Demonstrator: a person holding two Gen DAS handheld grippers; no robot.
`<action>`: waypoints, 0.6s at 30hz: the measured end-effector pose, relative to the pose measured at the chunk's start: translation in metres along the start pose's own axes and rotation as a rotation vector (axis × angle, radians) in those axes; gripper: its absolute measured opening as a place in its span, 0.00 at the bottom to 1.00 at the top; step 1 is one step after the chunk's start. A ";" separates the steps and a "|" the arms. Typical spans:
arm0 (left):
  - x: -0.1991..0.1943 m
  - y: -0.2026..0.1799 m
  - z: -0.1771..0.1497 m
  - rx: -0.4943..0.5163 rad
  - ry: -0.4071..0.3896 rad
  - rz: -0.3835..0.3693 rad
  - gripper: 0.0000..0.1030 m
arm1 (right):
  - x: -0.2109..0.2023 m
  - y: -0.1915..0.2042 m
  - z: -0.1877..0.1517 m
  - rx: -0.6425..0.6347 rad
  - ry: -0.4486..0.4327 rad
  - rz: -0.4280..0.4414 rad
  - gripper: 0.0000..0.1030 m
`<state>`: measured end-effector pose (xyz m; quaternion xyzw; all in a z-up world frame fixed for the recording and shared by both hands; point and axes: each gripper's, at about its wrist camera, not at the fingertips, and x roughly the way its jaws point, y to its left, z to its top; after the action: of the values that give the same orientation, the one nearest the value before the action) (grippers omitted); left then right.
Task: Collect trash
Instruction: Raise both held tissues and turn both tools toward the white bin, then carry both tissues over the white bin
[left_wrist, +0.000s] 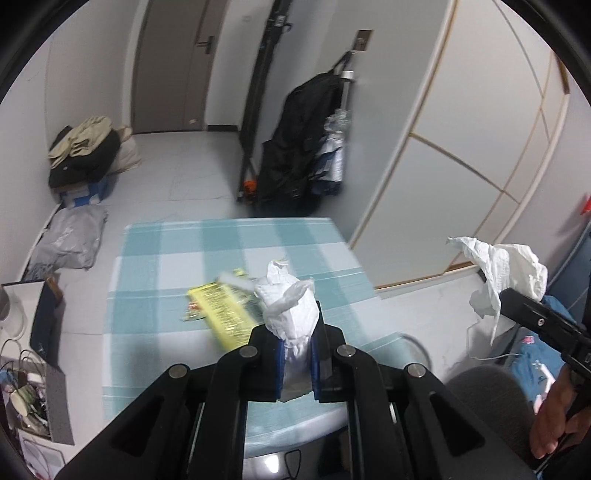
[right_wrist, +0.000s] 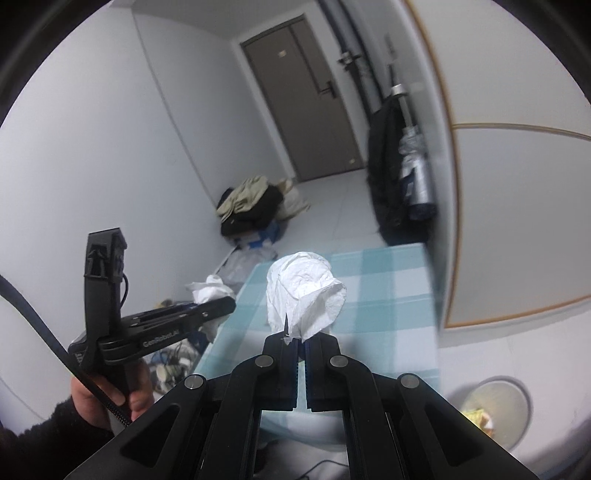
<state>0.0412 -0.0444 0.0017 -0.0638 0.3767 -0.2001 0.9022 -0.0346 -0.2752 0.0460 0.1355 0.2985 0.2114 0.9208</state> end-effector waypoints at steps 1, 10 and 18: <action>0.000 -0.008 0.002 0.007 -0.003 -0.013 0.07 | -0.007 -0.008 0.000 0.005 -0.012 -0.017 0.02; 0.025 -0.085 0.017 0.087 0.023 -0.141 0.06 | -0.056 -0.086 -0.013 0.106 -0.064 -0.144 0.02; 0.068 -0.153 0.019 0.138 0.103 -0.267 0.06 | -0.084 -0.164 -0.036 0.224 -0.043 -0.260 0.02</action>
<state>0.0497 -0.2122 0.0115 -0.0406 0.3960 -0.3468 0.8493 -0.0670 -0.4537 -0.0026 0.2019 0.3155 0.0531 0.9257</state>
